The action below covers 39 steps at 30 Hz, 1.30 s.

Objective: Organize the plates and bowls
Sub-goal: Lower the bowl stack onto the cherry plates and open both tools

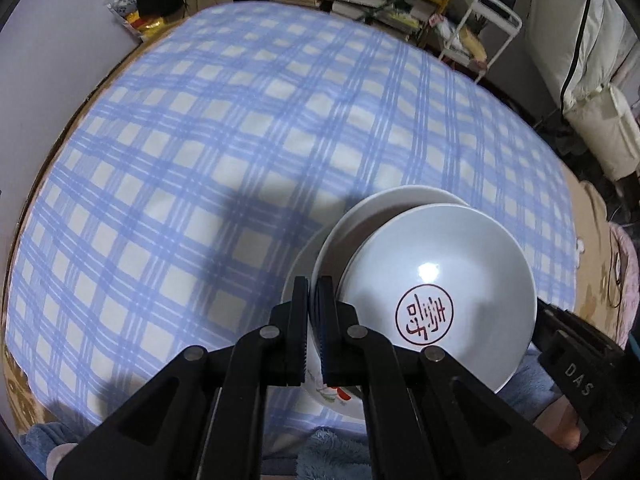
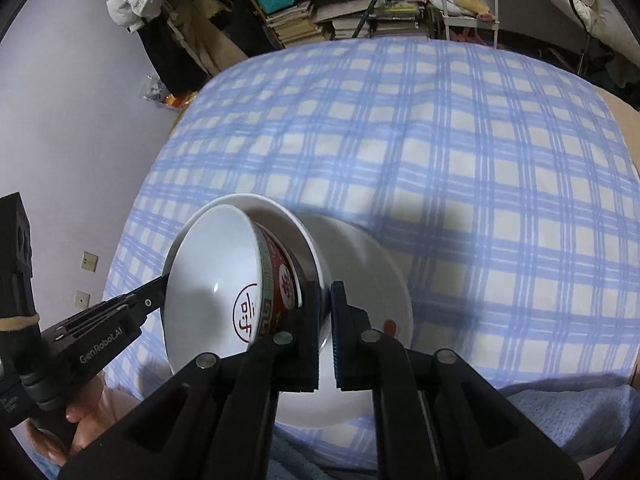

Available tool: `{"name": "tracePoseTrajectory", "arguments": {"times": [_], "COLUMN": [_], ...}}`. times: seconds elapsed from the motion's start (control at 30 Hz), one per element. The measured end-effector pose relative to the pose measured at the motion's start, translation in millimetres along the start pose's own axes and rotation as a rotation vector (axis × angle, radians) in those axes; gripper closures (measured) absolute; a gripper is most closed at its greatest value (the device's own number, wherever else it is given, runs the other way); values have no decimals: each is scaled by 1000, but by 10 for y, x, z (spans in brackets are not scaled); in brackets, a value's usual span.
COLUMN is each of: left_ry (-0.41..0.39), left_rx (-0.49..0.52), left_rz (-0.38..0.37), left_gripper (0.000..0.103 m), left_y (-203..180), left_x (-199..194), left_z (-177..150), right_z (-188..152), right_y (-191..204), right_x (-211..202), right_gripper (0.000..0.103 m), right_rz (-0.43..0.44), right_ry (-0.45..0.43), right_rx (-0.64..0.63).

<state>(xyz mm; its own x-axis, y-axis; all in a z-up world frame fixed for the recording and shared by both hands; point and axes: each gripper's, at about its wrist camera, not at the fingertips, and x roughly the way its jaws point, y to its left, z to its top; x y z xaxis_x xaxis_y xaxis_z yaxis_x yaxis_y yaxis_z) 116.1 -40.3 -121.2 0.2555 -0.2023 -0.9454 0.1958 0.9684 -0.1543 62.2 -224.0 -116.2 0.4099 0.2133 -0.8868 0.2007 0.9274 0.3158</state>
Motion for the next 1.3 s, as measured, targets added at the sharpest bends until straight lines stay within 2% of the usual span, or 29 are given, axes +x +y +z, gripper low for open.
{"name": "tracePoseTrajectory", "arguments": {"times": [0.13,0.33,0.6,0.73,0.97,1.1,1.2,1.3], "left_ry": [39,44,31,-8,-26,-84,-133,-167], "left_rx": [34,30,49,106,77,85,91,92], "left_rz": [37,30,57,135,144,181,230,281], "left_gripper": [100,99,99,95,86,82,75,74], "left_y": [-80,-61,-110,-197,-122,-130,-139,-130], "left_x": [161,195,191,140,29,-160,-300,-392], "left_z": [-38,-18,-44,-97,-151,-231,-298,-357], "right_z": [-16,-15,-28,-49,-95,-119,-139,-169], "right_y": [-94,-130,-116,-97,-70,-57,-22,12], "right_x": [92,141,136,128,84,-40,-199,-355], "right_gripper": [94,94,95,95,95,94,94,92], "right_rz": [-2,2,3,-15,-35,-23,-30,-41], "right_ry": [23,19,16,15,-2,-42,-104,-167], "right_rx": [16,9,4,-23,-59,-73,-97,-139]}}
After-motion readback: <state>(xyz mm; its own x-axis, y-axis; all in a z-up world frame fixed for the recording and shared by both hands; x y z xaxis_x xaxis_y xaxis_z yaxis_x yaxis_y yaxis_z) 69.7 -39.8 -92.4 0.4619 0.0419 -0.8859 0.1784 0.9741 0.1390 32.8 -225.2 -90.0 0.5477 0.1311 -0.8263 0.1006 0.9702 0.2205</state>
